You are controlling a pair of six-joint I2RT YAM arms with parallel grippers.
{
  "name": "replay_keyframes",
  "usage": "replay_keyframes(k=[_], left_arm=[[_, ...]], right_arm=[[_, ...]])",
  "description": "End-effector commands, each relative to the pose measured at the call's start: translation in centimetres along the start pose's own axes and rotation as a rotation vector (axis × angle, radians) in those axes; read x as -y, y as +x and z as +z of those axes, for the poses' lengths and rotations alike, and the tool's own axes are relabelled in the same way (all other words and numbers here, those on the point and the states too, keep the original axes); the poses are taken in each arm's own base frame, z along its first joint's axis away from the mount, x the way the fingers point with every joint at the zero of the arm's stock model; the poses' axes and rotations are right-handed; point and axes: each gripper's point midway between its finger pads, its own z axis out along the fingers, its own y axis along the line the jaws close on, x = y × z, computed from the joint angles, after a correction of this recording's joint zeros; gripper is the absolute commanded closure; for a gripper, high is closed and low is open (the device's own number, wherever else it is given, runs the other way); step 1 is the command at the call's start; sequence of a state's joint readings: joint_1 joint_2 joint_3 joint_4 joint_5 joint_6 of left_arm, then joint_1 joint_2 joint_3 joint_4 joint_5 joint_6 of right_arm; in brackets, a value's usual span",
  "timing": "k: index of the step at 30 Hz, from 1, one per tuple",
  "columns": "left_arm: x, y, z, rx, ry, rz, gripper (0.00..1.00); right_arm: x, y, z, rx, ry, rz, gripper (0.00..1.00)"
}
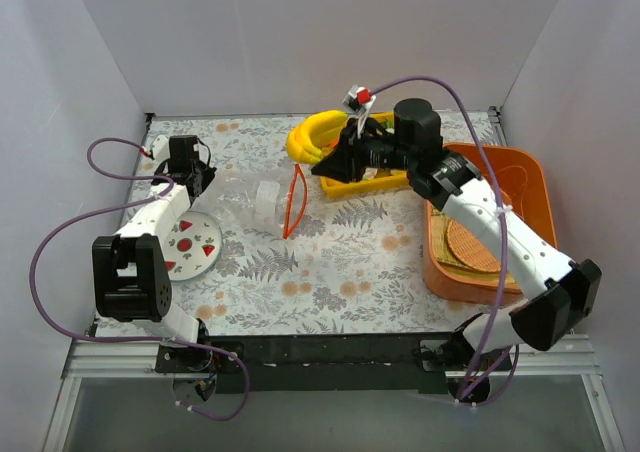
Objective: Open the zip-top bag and remove the fake food
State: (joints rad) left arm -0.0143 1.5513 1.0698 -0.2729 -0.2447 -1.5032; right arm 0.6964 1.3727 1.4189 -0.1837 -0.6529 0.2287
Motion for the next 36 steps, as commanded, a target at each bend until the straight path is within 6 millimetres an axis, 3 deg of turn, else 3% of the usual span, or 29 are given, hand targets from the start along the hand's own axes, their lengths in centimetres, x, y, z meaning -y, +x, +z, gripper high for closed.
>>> replay_keyframes(k=[1,3,5,9,11,12,15,20,24,36], left_arm=[[0.5,-2.5,-1.2,0.06,0.0,-0.008,1.0],[1.0,-2.7,-1.6,0.061,0.024,-0.013,1.0],[1.2,-2.4,-1.8,0.048,0.037,-0.014,1.0],[1.2,-1.8,-2.0,0.022,0.051,-0.016,1.0],[1.2,-1.6,-2.0,0.013,0.058,-0.014,1.0],[1.3,-1.5,-2.0,0.012,0.059,-0.014,1.0],[1.3,-1.2,-1.7,-0.001,0.063,-0.013,1.0],[1.5,-1.0,-1.4,-0.01,0.069,-0.009,1.0],[1.6,-0.9,-1.3,-0.017,0.075,-0.009,1.0],[1.9,-0.8,-1.3,-0.023,0.089,-0.008,1.0]], right_arm=[[11.2,-0.2,-1.1,-0.019,0.327,0.01,0.81],[15.3,-0.3,-1.6,-0.006,0.389,0.007,0.8],[17.6,-0.2,-2.0,-0.009,0.394,-0.029,0.81],[25.4,0.2,-5.1,-0.017,0.523,-0.035,0.84],[26.9,-0.3,-6.2,0.017,0.494,-0.04,0.85],[28.6,0.1,-7.6,0.026,0.513,-0.02,0.85],[30.5,0.2,-9.0,0.043,0.495,-0.012,0.84],[31.6,0.3,-9.9,0.045,0.43,-0.032,0.83],[32.7,1.1,-9.9,0.031,0.427,-0.029,0.82],[34.7,1.1,-8.6,0.042,0.376,-0.057,0.76]])
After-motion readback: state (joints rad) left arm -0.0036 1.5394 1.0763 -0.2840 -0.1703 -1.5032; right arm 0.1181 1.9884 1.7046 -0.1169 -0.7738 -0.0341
